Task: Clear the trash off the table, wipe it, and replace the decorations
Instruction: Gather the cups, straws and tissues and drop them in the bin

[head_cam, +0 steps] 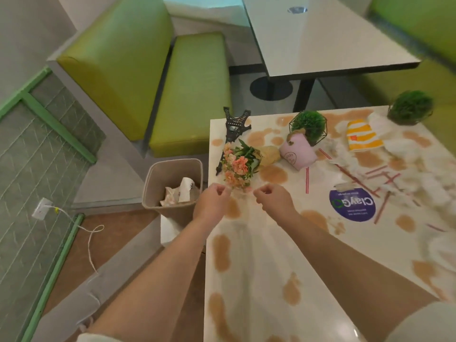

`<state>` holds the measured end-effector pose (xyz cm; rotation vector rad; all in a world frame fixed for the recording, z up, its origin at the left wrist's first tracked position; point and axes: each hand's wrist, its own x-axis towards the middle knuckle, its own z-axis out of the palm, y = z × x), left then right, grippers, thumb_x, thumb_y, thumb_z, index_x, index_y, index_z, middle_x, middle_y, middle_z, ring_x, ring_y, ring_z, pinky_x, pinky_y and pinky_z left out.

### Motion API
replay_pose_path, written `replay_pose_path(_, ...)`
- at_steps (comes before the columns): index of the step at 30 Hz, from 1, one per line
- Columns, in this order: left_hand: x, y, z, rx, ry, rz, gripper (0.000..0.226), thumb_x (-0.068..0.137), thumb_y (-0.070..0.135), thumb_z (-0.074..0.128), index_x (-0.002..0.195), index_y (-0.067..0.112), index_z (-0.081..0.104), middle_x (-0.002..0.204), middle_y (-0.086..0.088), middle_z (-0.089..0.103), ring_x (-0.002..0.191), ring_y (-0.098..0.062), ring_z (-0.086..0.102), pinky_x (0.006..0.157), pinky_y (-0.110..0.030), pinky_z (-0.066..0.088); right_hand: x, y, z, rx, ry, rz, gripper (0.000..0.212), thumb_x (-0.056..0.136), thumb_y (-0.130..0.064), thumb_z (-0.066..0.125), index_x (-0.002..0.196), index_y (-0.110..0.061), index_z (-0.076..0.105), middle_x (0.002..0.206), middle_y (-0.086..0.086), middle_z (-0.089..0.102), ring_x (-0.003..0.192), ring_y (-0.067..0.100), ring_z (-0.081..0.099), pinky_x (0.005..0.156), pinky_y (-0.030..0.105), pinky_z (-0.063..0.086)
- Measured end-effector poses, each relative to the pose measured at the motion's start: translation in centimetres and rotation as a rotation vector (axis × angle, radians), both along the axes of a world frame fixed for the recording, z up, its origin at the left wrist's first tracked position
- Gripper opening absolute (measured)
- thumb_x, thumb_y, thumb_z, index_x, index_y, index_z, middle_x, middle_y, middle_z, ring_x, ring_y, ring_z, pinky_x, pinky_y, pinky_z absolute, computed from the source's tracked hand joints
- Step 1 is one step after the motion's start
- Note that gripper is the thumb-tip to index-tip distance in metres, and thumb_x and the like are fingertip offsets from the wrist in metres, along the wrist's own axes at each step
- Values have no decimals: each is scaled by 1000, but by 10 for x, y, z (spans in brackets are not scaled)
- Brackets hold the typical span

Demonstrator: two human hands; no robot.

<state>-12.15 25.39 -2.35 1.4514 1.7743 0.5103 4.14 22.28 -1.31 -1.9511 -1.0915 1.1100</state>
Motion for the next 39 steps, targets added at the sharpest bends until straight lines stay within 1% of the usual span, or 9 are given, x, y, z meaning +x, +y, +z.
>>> replay_pose_path(2, 24, -4, 1, -7, 4, -58, 28, 96, 47, 48, 104, 24, 61, 98, 3, 67, 89, -19, 62, 72, -33, 47, 26, -8, 1, -15, -16, -47, 14, 89, -27, 58, 88, -16, 66, 90, 3, 69, 74, 22, 61, 61, 34, 51)
replay_pose_path(6, 72, -9, 6, -9, 19, -167, 27, 96, 47, 49, 105, 26, 62, 100, 5, 66, 92, -18, 61, 75, -32, 46, 79, -20, 1, -18, -42, -148, 14, 92, -25, 56, 93, -16, 66, 94, 5, 71, 84, 23, 64, 78, 40, 54)
replay_pose_path(10, 110, -9, 3, -10, 19, -235, 30, 94, 49, 52, 109, 26, 64, 104, 7, 65, 97, -15, 60, 84, -33, 49, 123, -25, -1, -41, -83, -183, 18, 96, -26, 55, 101, -14, 67, 94, 4, 71, 85, 24, 65, 67, 33, 51)
replay_pose_path(13, 143, -5, 3, -16, 80, -271, 27, 94, 50, 52, 105, 28, 62, 99, 9, 62, 90, -15, 60, 74, -30, 45, 159, -23, -8, -50, -113, -185, 20, 96, -26, 55, 105, -13, 68, 96, 2, 71, 82, 21, 64, 53, 25, 44)
replay_pose_path(20, 208, 10, -4, -70, 180, -256, 16, 93, 50, 54, 89, 36, 60, 95, 11, 60, 83, -14, 61, 69, -28, 46, 225, -2, -17, -24, -185, -126, 25, 94, -8, 50, 111, -17, 65, 102, 2, 63, 75, 17, 58, 54, 24, 40)
replay_pose_path(27, 251, 37, -32, -76, 406, -206, 27, 95, 48, 51, 107, 30, 67, 100, 5, 69, 92, -20, 65, 74, -30, 52, 286, 35, -29, -20, -412, 48, 47, 82, 11, 53, 113, -20, 70, 114, 7, 60, 112, 27, 54, 84, 40, 54)
replay_pose_path(31, 261, 48, -45, -78, 527, -144, 34, 94, 49, 52, 112, 22, 61, 108, 0, 66, 102, -24, 63, 75, -30, 47, 307, 50, -34, -1, -614, 218, 52, 84, 5, 59, 128, -22, 60, 129, 5, 52, 126, 28, 38, 99, 40, 44)
replay_pose_path(36, 268, 59, -56, -127, 605, -91, 37, 89, 54, 57, 97, 21, 72, 94, -1, 69, 88, -23, 66, 62, -25, 44, 323, 66, -48, 73, -795, 410, 67, 87, 1, 53, 146, -31, 42, 143, 1, 47, 126, 28, 35, 105, 39, 33)
replay_pose_path(39, 268, 62, -58, -178, 568, -43, 35, 86, 55, 61, 98, 24, 73, 90, 1, 69, 85, -22, 66, 60, -25, 42, 327, 70, -60, 54, -844, 470, 57, 94, -10, 54, 144, -34, 44, 137, -1, 51, 125, 29, 37, 104, 40, 32)
